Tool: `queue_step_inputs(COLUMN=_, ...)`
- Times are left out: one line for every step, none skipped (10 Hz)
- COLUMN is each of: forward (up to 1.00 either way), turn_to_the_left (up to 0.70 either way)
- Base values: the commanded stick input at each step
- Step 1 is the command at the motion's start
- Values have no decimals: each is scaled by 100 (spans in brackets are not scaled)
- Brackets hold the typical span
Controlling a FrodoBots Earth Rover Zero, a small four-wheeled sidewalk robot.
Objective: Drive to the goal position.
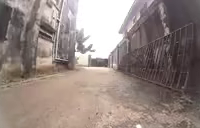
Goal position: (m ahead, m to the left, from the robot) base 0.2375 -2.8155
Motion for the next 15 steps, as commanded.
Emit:
queue_step_inputs(forward=30, turn_to_the_left=0)
queue_step_inputs(forward=30, turn_to_the_left=0)
queue_step_inputs(forward=30, turn_to_the_left=0)
queue_step_inputs(forward=30, turn_to_the_left=0)
queue_step_inputs(forward=30, turn_to_the_left=0)
queue_step_inputs(forward=30, turn_to_the_left=0)
queue_step_inputs(forward=30, turn_to_the_left=0)
queue_step_inputs(forward=30, turn_to_the_left=0)
queue_step_inputs(forward=30, turn_to_the_left=0)
queue_step_inputs(forward=30, turn_to_the_left=0)
queue_step_inputs(forward=30, turn_to_the_left=0)
queue_step_inputs(forward=30, turn_to_the_left=0)
queue_step_inputs(forward=30, turn_to_the_left=0)
queue_step_inputs(forward=30, turn_to_the_left=0)
queue_step_inputs(forward=30, turn_to_the_left=0)
